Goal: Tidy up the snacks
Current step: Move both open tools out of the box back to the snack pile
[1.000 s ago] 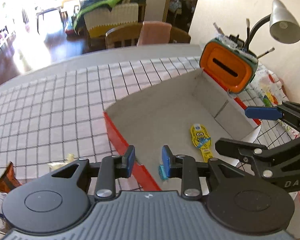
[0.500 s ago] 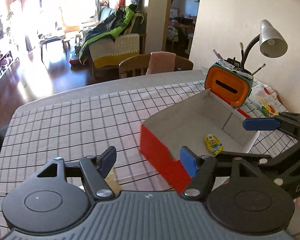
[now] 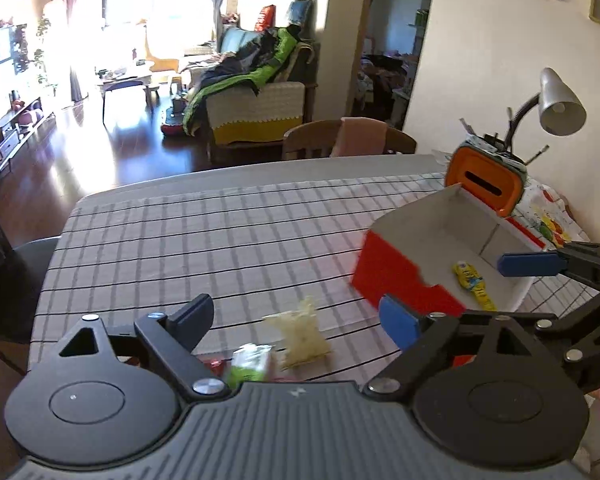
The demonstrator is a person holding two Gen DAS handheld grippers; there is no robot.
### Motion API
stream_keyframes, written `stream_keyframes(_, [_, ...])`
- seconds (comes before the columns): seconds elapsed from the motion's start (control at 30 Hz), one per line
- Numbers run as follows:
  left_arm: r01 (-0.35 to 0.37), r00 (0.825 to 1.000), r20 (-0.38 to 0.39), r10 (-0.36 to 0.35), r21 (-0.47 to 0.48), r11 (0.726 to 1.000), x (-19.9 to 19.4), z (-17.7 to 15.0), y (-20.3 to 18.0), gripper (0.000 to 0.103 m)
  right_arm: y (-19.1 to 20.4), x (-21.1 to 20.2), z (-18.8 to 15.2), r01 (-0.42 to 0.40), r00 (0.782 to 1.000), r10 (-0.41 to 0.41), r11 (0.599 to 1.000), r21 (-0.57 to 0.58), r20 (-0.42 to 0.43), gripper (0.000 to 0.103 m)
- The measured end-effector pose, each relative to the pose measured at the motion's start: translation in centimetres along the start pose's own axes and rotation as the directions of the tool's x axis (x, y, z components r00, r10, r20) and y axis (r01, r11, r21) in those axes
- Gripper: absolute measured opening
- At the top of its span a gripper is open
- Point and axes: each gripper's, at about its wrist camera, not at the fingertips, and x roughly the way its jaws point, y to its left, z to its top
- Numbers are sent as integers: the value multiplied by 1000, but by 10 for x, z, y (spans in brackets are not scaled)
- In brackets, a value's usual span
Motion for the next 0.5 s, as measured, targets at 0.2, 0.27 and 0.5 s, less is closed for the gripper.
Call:
stream_keyframes(0.2, [-51, 999, 6, 50, 24, 998, -4, -19, 50, 92, 26, 24, -15, 20, 999, -19, 999, 36, -36, 103])
stream_keyframes(0.27, [-61, 998, 0, 61, 17, 998, -4, -22, 69, 92, 33, 34, -19, 34, 998, -32, 998, 43, -54, 103])
stream_keyframes(0.5, [-112, 993, -36, 112, 1, 994, 2, -36, 128, 93, 57, 67, -40, 77, 986, -74, 997, 13, -147, 103])
